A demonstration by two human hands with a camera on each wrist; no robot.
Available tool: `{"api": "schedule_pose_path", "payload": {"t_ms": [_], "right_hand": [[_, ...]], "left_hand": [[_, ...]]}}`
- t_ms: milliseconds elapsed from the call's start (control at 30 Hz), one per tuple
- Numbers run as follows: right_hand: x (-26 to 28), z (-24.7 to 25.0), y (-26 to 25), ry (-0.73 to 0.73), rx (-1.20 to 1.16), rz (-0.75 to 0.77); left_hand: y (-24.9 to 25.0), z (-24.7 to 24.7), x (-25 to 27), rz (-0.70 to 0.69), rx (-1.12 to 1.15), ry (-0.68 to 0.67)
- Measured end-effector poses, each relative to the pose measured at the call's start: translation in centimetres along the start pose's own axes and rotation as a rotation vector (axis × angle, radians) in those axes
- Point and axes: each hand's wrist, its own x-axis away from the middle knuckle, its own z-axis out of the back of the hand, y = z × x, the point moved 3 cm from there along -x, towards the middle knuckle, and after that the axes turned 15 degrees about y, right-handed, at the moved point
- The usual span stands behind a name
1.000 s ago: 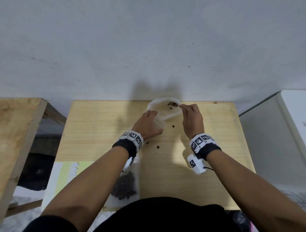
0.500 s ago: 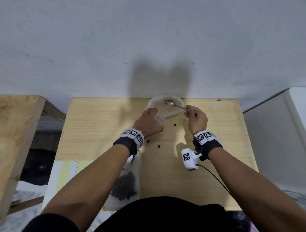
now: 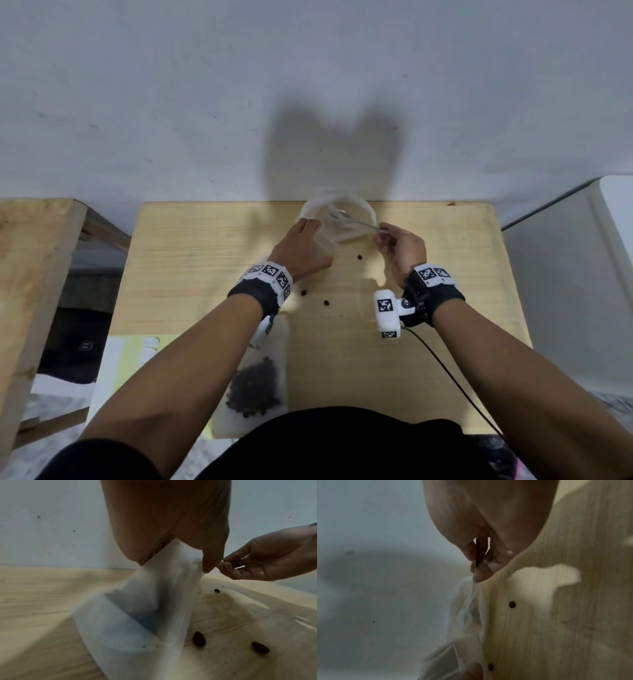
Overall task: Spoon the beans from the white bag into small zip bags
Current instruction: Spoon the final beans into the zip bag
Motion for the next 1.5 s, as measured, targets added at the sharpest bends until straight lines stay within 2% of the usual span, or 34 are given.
{"api": "schedule_pose_path", "payload": {"t_ms": [233, 533, 900, 1200, 1400, 1500], "right_hand": [[0.3, 1.6, -1.4, 0.070, -0.064, 0.036], [0.7, 3.1, -2.5, 0.032, 0.091, 0.233], [1.5, 4.3, -3.7, 0.028, 0.077, 0.312], [3.0, 3.2, -4.0, -0.092, 0.135, 0.410], [5.0, 2.7, -4.6, -0.261, 0.250, 0.601], [5.2, 3.2, -4.9, -0.239, 0.252, 0.652]], "left_hand": [[-0.2, 0.5, -0.1, 0.018, -0.005, 0.015], [0.0, 0.5, -0.2, 0.044, -0.036, 0.048], [0.2, 0.7, -0.1, 0.056, -0.099, 0.093], [2.3, 1.5, 0.5, -0.007, -0.017, 0.141], [3.9, 1.7, 1.1, -0.026, 0.051, 0.135], [4.2, 1.6, 1.3, -0.036, 0.066, 0.134]]}}
